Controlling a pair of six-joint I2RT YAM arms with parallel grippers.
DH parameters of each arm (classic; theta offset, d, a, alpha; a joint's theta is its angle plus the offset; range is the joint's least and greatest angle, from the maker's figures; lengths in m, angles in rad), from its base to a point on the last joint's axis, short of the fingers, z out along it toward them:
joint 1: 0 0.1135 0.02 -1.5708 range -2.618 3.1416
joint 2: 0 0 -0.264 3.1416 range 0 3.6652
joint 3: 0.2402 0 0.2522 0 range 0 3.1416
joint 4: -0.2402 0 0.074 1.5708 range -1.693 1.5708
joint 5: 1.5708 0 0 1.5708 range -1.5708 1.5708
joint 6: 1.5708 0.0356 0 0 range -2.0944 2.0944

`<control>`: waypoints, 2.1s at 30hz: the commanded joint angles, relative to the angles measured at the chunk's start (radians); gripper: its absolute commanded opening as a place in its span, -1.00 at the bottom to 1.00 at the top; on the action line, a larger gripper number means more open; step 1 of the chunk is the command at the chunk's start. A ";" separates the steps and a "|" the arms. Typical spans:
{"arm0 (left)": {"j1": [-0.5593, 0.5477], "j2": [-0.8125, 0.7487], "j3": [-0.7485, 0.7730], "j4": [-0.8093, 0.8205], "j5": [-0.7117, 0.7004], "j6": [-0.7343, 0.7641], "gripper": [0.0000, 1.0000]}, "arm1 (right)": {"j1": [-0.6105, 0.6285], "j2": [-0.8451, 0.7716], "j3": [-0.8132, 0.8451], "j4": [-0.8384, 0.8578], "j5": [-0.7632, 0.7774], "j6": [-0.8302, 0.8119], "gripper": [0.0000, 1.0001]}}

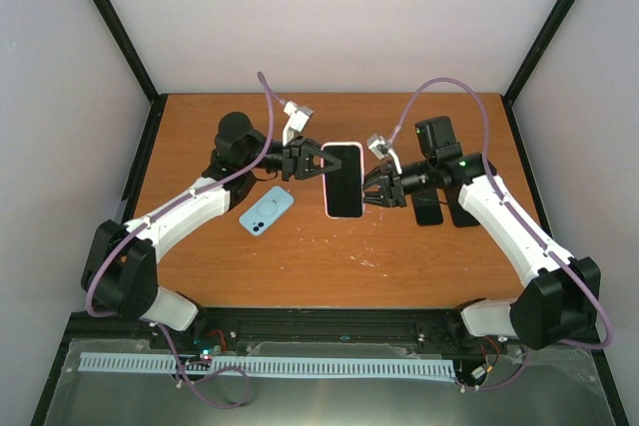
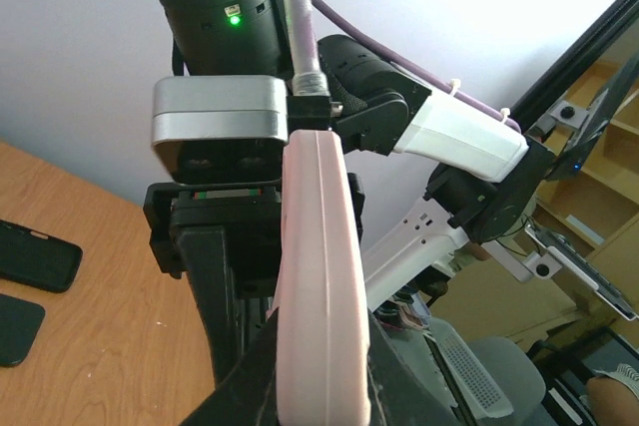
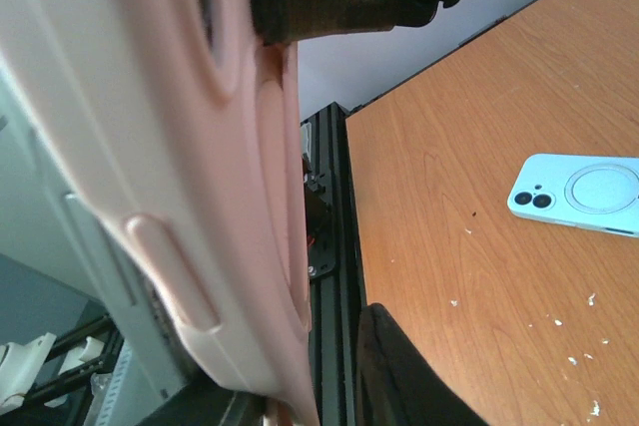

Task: Take the phone out of the phone case
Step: Remove the phone case from the phone.

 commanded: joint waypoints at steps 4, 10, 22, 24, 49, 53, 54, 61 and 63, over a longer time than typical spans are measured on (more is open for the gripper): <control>-0.037 0.006 -0.048 -0.152 0.169 -0.007 -0.99 | 0.017 -0.001 0.019 0.256 0.057 0.044 -0.82; 0.025 0.012 -0.052 -0.201 0.106 0.035 -0.95 | 0.009 -0.004 -0.018 0.239 0.064 0.043 -0.95; 0.081 -0.017 -0.027 -0.428 -0.236 0.267 0.38 | -0.113 0.022 -0.143 0.239 0.067 0.083 -0.94; 0.080 -0.038 -0.023 -0.503 -0.339 0.324 0.41 | -0.151 0.026 -0.176 0.259 0.062 0.089 -0.94; -0.502 0.256 0.098 -0.582 -1.478 0.862 0.41 | -0.193 0.111 -0.339 0.446 0.579 0.551 -0.95; -0.517 0.329 0.145 -0.575 -1.500 0.899 0.39 | -0.193 0.128 -0.331 0.432 0.590 0.560 -0.94; -0.520 0.343 0.156 -0.576 -1.501 0.904 0.38 | -0.193 0.128 -0.332 0.432 0.593 0.561 -0.95; -0.531 0.399 0.199 -0.591 -1.549 0.930 0.30 | -0.193 0.111 -0.338 0.435 0.606 0.556 -0.94; -0.532 0.406 0.200 -0.598 -1.592 0.939 0.27 | -0.194 0.112 -0.336 0.434 0.606 0.559 -0.94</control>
